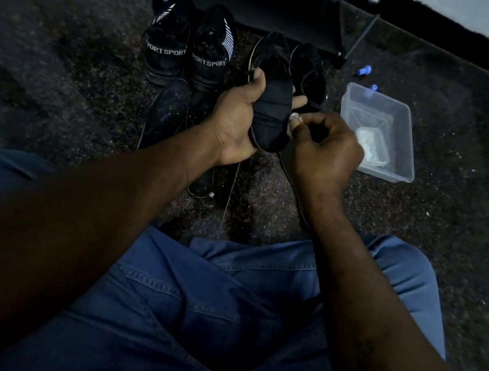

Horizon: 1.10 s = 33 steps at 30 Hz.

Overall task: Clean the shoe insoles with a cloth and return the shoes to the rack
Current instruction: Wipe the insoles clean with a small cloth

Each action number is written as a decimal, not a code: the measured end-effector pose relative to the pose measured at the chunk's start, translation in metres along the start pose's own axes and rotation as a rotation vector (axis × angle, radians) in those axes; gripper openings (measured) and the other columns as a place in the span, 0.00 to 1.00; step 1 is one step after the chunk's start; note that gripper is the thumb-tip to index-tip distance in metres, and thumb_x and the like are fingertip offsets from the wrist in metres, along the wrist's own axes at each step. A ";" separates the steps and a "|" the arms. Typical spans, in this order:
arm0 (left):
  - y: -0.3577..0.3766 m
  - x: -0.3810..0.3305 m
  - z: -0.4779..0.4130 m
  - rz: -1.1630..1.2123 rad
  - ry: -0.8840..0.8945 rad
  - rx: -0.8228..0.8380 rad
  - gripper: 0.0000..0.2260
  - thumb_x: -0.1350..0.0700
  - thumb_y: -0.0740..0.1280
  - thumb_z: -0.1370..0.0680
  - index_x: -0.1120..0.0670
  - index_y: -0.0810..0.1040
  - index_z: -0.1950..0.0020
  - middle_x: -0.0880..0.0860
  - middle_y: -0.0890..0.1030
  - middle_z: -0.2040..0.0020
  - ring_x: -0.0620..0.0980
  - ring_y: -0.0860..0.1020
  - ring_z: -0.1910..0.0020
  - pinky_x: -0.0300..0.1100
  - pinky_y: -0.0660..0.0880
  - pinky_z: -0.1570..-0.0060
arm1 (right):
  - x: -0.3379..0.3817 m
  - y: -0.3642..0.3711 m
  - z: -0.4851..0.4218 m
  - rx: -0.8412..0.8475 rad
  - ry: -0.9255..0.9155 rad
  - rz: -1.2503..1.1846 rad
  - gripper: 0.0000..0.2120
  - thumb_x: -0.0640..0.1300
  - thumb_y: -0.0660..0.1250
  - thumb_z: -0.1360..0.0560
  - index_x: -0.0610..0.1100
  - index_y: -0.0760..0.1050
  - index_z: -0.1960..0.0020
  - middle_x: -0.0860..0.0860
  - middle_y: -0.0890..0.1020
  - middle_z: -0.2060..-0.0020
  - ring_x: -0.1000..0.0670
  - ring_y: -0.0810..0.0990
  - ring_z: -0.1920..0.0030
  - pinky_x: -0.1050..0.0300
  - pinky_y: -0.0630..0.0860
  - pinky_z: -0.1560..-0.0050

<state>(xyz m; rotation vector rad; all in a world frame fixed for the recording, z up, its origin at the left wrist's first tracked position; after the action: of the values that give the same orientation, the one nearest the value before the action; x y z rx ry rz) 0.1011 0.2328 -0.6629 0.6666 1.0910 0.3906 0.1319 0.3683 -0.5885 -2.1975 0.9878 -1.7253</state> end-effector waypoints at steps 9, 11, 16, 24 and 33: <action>0.005 0.008 0.001 -0.015 -0.043 -0.005 0.32 0.38 0.46 0.13 0.60 0.72 0.25 0.57 0.77 0.28 0.53 0.80 0.33 0.48 0.78 0.37 | 0.006 0.023 -0.003 0.134 -0.062 0.090 0.04 0.41 0.75 0.26 0.48 0.87 0.52 0.55 0.88 0.56 0.58 0.84 0.56 0.57 0.82 0.49; 0.001 0.008 0.000 -0.025 -0.033 -0.013 0.31 0.38 0.47 0.14 0.57 0.73 0.25 0.56 0.78 0.28 0.53 0.79 0.32 0.49 0.74 0.32 | 0.008 0.029 0.007 0.144 -0.040 0.061 0.06 0.39 0.74 0.26 0.48 0.87 0.53 0.56 0.88 0.56 0.60 0.83 0.55 0.64 0.80 0.49; -0.011 0.004 -0.002 -0.021 0.004 -0.089 0.26 0.39 0.49 0.13 0.54 0.79 0.35 0.57 0.79 0.29 0.60 0.77 0.30 0.56 0.69 0.25 | 0.021 0.048 0.034 0.319 -0.033 -0.021 0.05 0.40 0.74 0.25 0.47 0.88 0.52 0.55 0.88 0.56 0.58 0.85 0.55 0.62 0.81 0.49; -0.002 0.007 0.003 -0.090 -0.042 -0.006 0.33 0.38 0.46 0.13 0.61 0.73 0.25 0.56 0.79 0.30 0.53 0.81 0.37 0.45 0.80 0.40 | 0.002 0.009 -0.001 0.077 0.042 -0.018 0.02 0.44 0.76 0.26 0.50 0.87 0.56 0.59 0.87 0.60 0.61 0.85 0.58 0.53 0.83 0.51; -0.014 0.001 -0.006 -0.038 0.048 -0.057 0.29 0.40 0.48 0.13 0.57 0.71 0.23 0.54 0.78 0.28 0.57 0.78 0.30 0.54 0.70 0.26 | 0.015 0.052 0.036 0.260 0.072 -0.131 0.04 0.41 0.75 0.25 0.48 0.87 0.52 0.56 0.88 0.59 0.60 0.85 0.57 0.60 0.82 0.50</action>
<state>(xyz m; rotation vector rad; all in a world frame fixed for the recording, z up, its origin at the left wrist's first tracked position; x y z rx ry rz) 0.0957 0.2250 -0.6747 0.5876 1.1326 0.4051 0.1464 0.3107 -0.6146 -2.0866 0.6033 -1.8802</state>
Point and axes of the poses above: each hand's wrist, its own z-axis away from the middle knuckle, its own y-axis out of the palm, x = y × z, the point moved 10 cm from there along -z, towards the middle knuckle
